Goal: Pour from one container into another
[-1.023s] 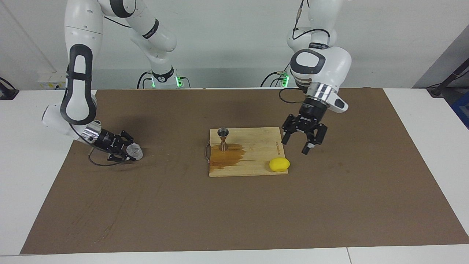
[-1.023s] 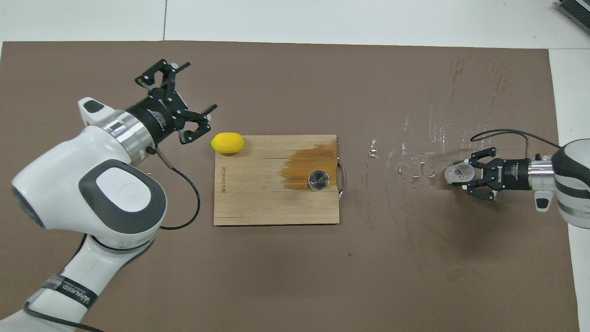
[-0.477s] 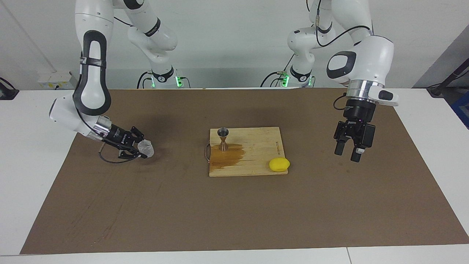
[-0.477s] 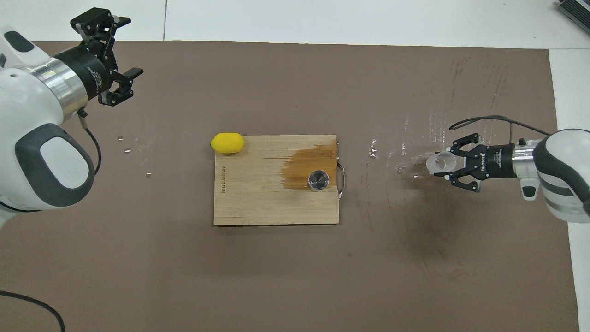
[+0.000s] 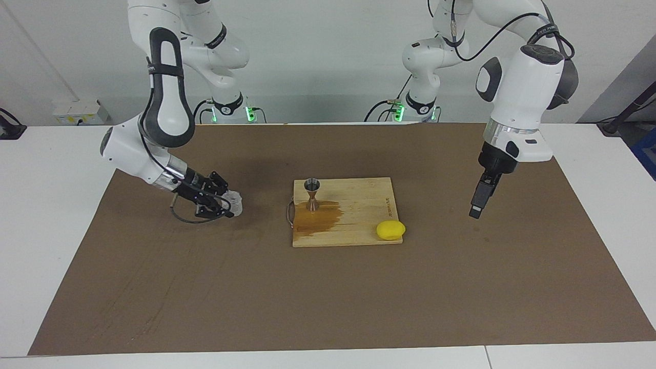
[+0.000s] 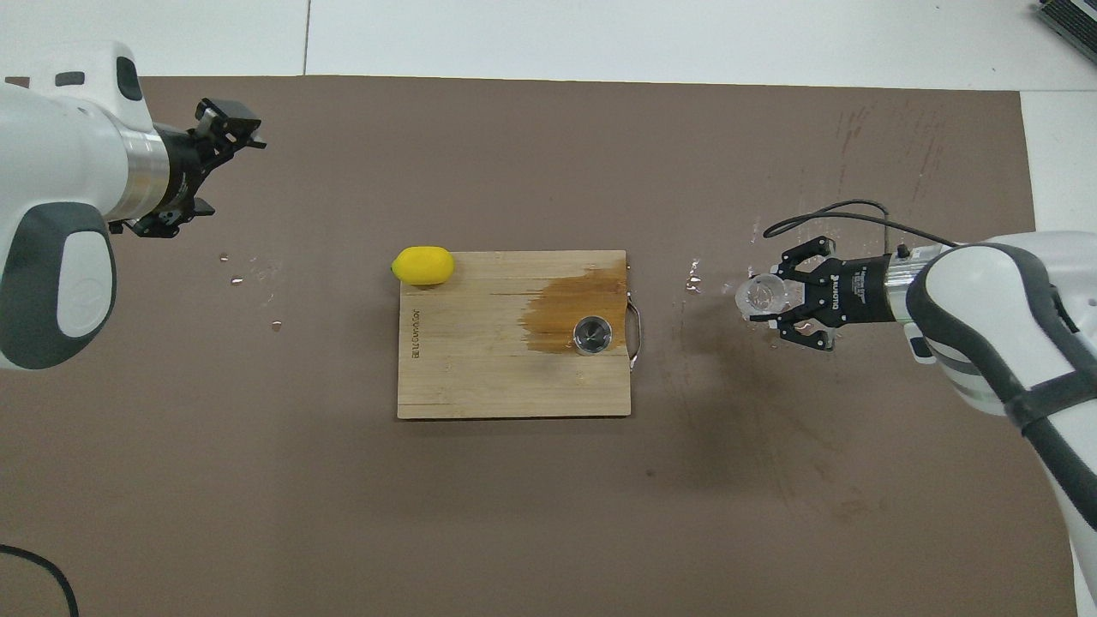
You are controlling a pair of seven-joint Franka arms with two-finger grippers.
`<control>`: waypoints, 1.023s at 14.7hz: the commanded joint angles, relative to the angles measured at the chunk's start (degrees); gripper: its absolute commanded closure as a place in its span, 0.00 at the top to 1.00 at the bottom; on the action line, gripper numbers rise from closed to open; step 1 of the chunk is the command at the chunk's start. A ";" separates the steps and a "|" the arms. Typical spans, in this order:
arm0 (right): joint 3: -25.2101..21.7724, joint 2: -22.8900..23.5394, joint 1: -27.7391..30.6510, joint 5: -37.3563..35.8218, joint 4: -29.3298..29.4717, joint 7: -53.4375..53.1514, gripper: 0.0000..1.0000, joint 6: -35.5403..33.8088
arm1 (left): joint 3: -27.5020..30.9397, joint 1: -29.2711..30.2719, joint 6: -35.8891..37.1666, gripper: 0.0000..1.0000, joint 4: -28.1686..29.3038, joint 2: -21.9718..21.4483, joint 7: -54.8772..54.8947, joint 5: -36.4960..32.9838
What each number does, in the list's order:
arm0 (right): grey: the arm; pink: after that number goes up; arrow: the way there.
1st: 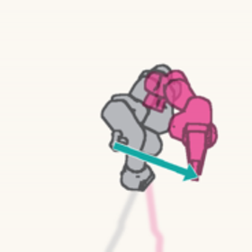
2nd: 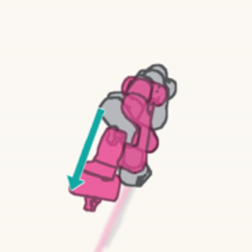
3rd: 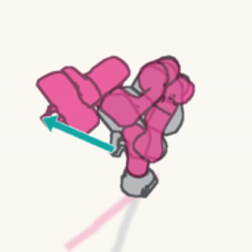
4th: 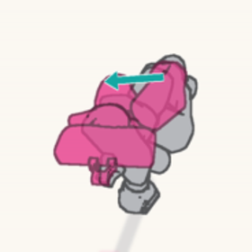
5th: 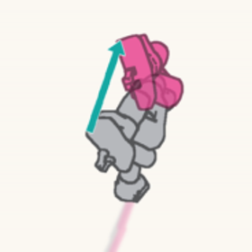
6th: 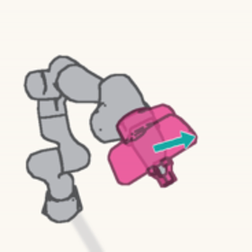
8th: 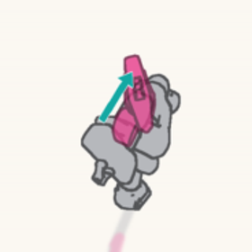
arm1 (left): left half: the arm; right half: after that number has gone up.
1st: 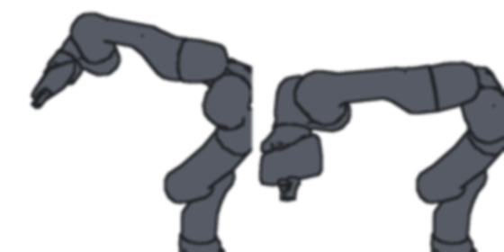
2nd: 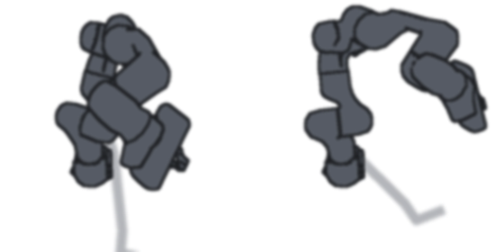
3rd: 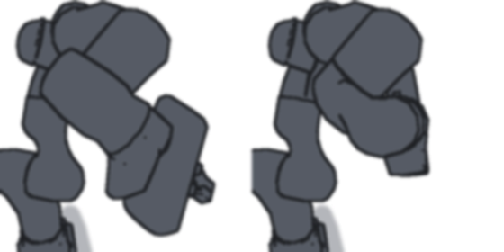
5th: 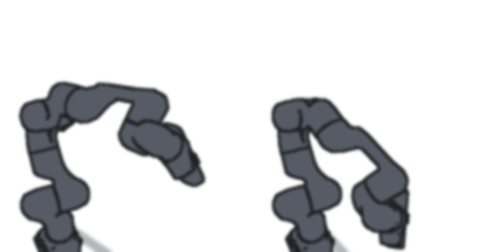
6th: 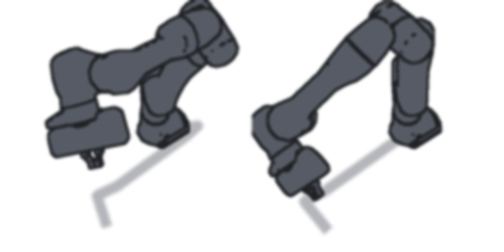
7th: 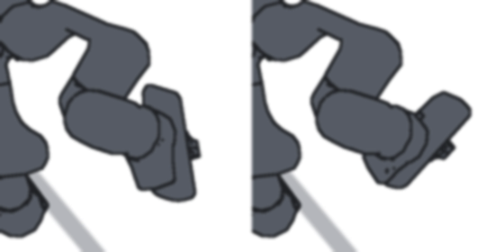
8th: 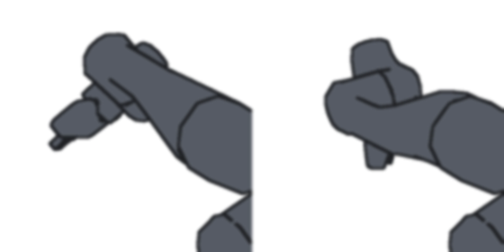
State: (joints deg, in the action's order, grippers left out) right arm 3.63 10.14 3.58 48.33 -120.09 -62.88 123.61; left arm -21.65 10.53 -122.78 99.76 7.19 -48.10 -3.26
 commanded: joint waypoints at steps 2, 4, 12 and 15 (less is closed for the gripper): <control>-0.12 -1.53 -5.07 -0.07 -1.20 -4.87 0.00 4.62 | 0.03 1.95 9.91 1.00 0.08 -1.91 24.57 -1.13; -0.21 -1.71 -7.78 -1.04 -0.94 -7.50 0.00 5.59 | 0.29 2.47 14.57 1.00 0.35 -3.23 36.00 -1.13; -0.12 -1.44 -10.96 -10.26 3.54 -18.06 0.00 6.12 | 0.82 6.86 29.87 1.00 -2.89 -9.30 50.30 5.08; -0.12 -1.36 -12.71 -13.25 4.42 -21.04 0.00 6.21 | 8.77 0.50 33.13 1.00 -5.71 -8.69 50.21 6.51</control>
State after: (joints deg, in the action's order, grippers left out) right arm 3.63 9.00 -7.60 37.82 -116.62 -80.55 129.82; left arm -18.58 15.71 -92.79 96.44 -2.24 1.27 2.07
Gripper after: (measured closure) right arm 0.498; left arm 0.000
